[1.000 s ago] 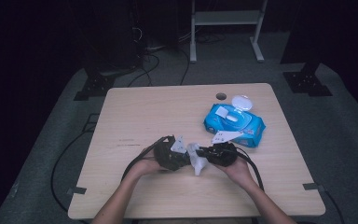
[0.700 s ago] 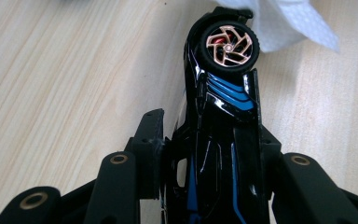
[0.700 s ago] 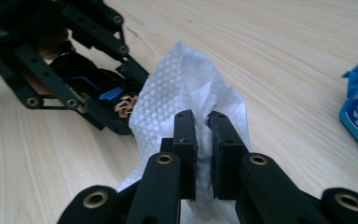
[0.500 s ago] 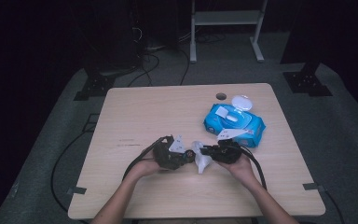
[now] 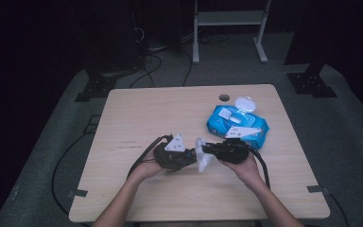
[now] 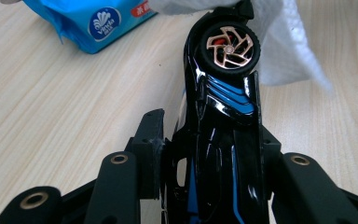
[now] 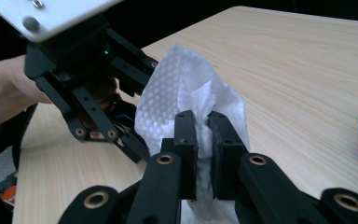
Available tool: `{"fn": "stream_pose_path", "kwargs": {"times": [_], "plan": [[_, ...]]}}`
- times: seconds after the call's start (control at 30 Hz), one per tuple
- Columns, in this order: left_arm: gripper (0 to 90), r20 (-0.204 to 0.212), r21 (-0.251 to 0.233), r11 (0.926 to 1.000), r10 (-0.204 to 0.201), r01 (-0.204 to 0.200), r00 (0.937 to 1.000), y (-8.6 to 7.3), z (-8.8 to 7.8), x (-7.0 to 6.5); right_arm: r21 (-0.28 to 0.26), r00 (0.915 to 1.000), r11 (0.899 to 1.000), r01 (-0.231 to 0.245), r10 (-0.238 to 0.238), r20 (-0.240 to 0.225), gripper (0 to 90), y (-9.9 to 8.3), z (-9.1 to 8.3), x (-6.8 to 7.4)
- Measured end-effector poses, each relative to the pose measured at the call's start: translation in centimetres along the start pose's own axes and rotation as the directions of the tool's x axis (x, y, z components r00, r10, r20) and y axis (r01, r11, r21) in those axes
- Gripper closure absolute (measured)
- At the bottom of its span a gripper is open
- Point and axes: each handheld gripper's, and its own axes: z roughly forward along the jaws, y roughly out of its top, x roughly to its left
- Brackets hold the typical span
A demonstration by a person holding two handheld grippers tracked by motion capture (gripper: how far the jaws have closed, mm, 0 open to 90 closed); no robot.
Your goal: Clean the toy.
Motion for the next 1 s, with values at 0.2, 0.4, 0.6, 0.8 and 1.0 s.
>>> {"fn": "stream_pose_path", "kwargs": {"times": [0.2, 0.4, 0.6, 0.8, 1.0], "plan": [[56.8, 0.000, 0.025, 0.9996, 0.009, -0.009, 1.0000, 0.1, 0.4, -0.3, 0.005, 0.9990, 0.999, 0.044, -0.044, 0.006, 82.1, 0.4, 0.3, 0.8], [56.8, -0.001, -0.023, 0.9996, -0.016, 0.016, 0.9999, -0.1, -0.1, -0.1, 0.042, 0.9980, 0.999, -0.014, 0.012, 0.061, 82.1, -0.9, -0.2, -1.3], [56.8, 0.017, -0.077, 0.9964, -0.035, 0.036, 0.9993, -0.3, -0.5, 0.2, 0.039, 0.9985, 0.999, -0.019, 0.017, 0.052, 82.2, -0.8, -0.1, -1.2], [57.9, 0.006, -0.092, 0.9956, -0.013, 0.014, 0.9999, 0.0, -0.4, -0.2, -0.002, 0.9996, 1.000, -0.022, 0.022, 0.015, 82.6, -0.1, -0.4, -0.4], [58.8, 0.006, -0.129, 0.9914, -0.023, 0.024, 0.9997, 0.1, -0.7, -0.3, -0.032, 0.9999, 0.999, -0.014, 0.014, 0.000, 82.6, 0.4, -0.6, 0.0]]}}
